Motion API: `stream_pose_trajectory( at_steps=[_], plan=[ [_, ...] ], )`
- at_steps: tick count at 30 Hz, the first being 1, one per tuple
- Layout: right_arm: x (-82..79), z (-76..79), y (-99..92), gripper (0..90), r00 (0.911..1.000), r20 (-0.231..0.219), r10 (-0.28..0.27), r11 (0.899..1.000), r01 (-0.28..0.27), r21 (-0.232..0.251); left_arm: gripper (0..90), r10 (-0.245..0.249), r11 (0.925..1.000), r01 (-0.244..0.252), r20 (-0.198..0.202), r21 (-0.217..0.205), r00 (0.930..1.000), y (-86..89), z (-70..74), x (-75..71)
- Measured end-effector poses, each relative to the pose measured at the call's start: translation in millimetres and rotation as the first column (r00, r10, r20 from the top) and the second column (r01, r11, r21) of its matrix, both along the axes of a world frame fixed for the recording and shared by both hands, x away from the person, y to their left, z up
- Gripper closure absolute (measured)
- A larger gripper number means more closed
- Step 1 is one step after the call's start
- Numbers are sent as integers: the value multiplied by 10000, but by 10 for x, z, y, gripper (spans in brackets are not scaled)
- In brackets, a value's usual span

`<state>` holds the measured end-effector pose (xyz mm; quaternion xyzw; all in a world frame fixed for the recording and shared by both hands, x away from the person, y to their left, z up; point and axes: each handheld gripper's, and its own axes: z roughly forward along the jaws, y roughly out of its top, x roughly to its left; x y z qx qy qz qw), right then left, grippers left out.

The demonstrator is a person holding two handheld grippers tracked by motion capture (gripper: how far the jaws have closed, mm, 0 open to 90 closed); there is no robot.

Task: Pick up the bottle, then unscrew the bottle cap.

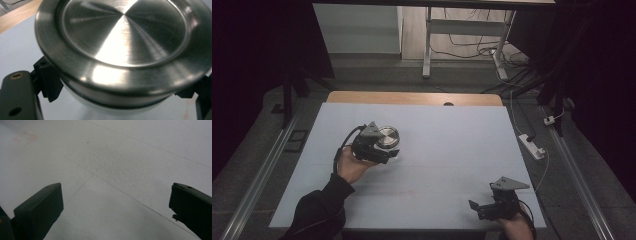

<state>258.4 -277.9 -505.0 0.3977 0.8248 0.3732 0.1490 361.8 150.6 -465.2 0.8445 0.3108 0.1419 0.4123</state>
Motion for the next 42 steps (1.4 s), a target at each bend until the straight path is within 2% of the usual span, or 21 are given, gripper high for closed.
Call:
stream_pose_trajectory(
  at_steps=[4,12,22,26,32,42],
  plan=[
    [-1,0,0,0,10000,7,12,10000,-12,-15,153,-317,9991,317,-9,-292,9995,-112,18,-43],
    [-4,0,3,0,10000,29,41,10000,-41,-12,152,-1001,9948,1002,43,-197,9950,-327,62,-168],
    [-6,-1,7,0,9999,53,126,9999,-126,-54,153,-1796,9836,1795,-31,-172,9837,-569,49,-268],
    [-9,2,1,0,9998,90,152,9999,-152,-47,153,-1920,9813,1919,-81,-121,9814,-606,36,-283],
    [-6,9,-4,0,9998,149,125,9999,-126,65,153,-1890,9817,1886,-124,-269,9819,-589,34,-283],
    [-13,89,21,0,9992,364,137,9987,-155,490,153,-1938,9806,1935,-79,-303,9810,-566,20,-278]
  ],
)
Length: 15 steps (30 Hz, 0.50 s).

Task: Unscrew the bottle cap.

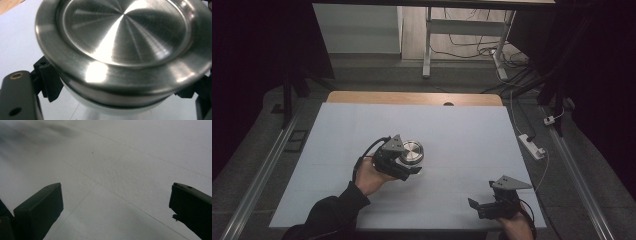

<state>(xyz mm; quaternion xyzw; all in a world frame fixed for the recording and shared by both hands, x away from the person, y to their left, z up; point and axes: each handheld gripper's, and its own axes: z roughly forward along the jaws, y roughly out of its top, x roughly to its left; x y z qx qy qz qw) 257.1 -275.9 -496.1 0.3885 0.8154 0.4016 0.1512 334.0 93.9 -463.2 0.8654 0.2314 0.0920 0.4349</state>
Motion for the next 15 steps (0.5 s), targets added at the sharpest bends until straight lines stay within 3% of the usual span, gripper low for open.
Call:
stream_pose_trajectory(
  at_steps=[15],
  plan=[
    [32,196,213,0,9965,465,693,9974,-701,149,153,-153,9999,153,31,-16,9999,8,-23,0]
  ],
)
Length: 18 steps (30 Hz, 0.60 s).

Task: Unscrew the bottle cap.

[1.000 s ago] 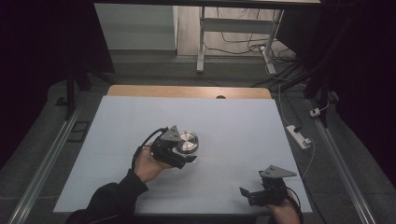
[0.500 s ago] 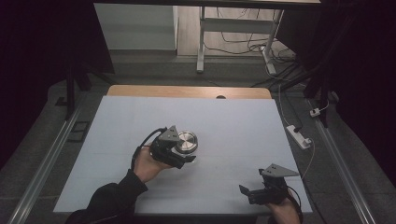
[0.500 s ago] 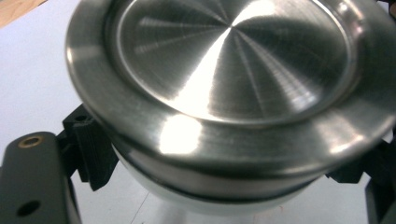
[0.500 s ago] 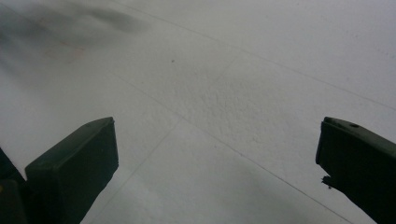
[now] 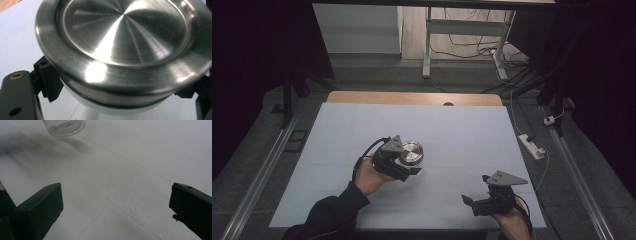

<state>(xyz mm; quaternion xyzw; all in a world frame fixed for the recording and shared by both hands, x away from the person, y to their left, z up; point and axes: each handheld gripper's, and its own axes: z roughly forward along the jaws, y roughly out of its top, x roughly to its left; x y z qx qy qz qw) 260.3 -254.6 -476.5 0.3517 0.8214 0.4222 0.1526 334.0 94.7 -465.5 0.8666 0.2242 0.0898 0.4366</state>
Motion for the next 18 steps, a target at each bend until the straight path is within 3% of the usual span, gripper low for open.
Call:
stream_pose_trajectory(
  at_steps=[7,13,18],
  plan=[
    [53,91,134,0,9984,403,390,9992,-393,68,153,-64,10000,64,41,28,10000,-2,-3,-7],
    [150,167,293,0,9929,575,1037,9936,-1060,389,153,-162,9999,162,57,27,9999,-13,-9,-16],
    [250,230,432,0,9901,611,1263,9885,-1308,755,153,-197,9998,197,76,18,9998,-16,-7,-23]
  ],
)
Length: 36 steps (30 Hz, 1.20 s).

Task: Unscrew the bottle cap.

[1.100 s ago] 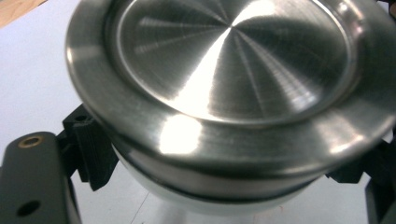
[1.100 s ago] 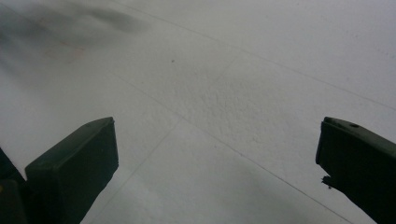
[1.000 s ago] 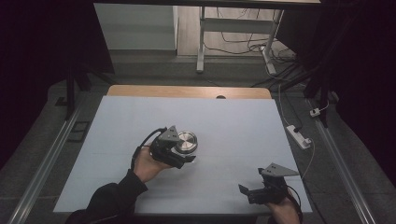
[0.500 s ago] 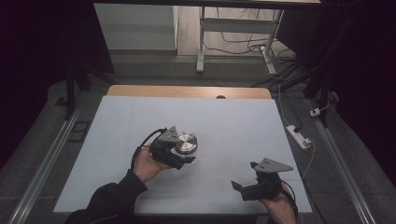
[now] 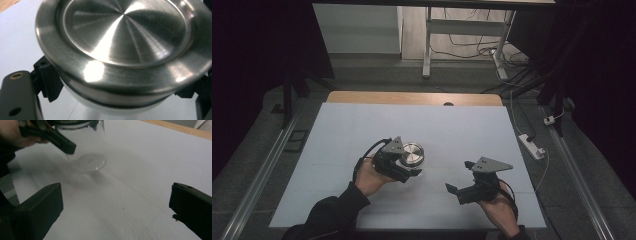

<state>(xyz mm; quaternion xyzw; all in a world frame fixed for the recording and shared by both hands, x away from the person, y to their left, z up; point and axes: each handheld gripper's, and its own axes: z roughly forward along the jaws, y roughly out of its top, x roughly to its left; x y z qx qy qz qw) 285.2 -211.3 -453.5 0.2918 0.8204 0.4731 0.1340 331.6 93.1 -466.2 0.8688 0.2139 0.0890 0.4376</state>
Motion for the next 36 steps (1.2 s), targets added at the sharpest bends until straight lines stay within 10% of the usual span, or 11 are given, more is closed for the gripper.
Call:
stream_pose_trajectory(
  at_steps=[36],
  plan=[
    [448,281,1149,63,9926,-21,1217,9925,-1217,-141,153,-86,9989,86,7,468,10000,-58,-26,-21]
  ],
)
